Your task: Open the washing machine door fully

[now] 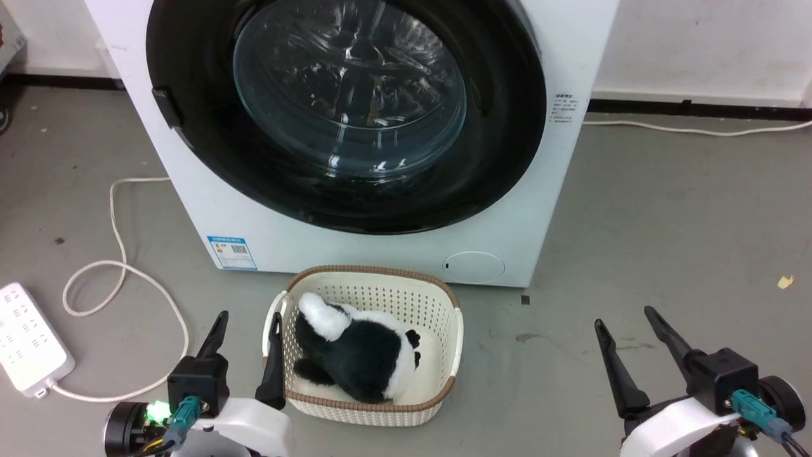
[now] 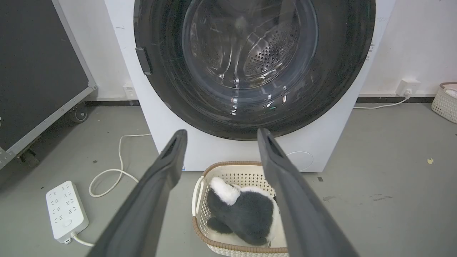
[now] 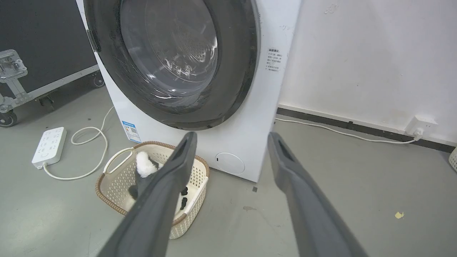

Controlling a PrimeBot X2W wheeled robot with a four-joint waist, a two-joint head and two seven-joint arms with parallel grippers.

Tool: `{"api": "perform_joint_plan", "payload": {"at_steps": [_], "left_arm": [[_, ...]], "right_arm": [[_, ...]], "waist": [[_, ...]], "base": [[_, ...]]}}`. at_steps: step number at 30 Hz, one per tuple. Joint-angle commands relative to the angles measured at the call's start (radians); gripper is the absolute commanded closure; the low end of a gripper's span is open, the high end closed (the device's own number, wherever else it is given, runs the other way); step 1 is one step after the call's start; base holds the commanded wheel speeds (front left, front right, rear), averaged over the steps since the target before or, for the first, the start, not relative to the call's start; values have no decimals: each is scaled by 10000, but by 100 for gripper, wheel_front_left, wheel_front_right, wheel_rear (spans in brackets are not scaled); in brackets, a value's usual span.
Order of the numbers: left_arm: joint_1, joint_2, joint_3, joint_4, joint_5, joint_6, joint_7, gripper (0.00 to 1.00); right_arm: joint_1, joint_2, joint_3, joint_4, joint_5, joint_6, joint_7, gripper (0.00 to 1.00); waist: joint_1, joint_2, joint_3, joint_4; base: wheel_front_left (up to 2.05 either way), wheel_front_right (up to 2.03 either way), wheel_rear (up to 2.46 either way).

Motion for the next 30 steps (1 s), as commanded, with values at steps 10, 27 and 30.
{"api": "perform_joint_plan", "payload": {"at_steps": [10, 27, 30], "left_arm": [[-384, 2, -311, -324, -146, 253, -367, 0], [-867, 2, -701, -577, -254, 519, -702, 0], [-958, 3, -772, -617, -273, 547, -764, 0]], "right_arm": [[-1049, -714, 66, -100, 374, 1, -362, 0], [-3048, -1357, -5, 127, 1545, 2, -180, 100], [-3558, -1375, -148, 291, 2004, 2, -1, 100]], "waist": [[0, 0, 753, 286], [0, 0, 1717, 634], [0, 0, 1893, 713]], "base": [[0, 0, 0], [0, 0, 0], [0, 0, 0]]}}
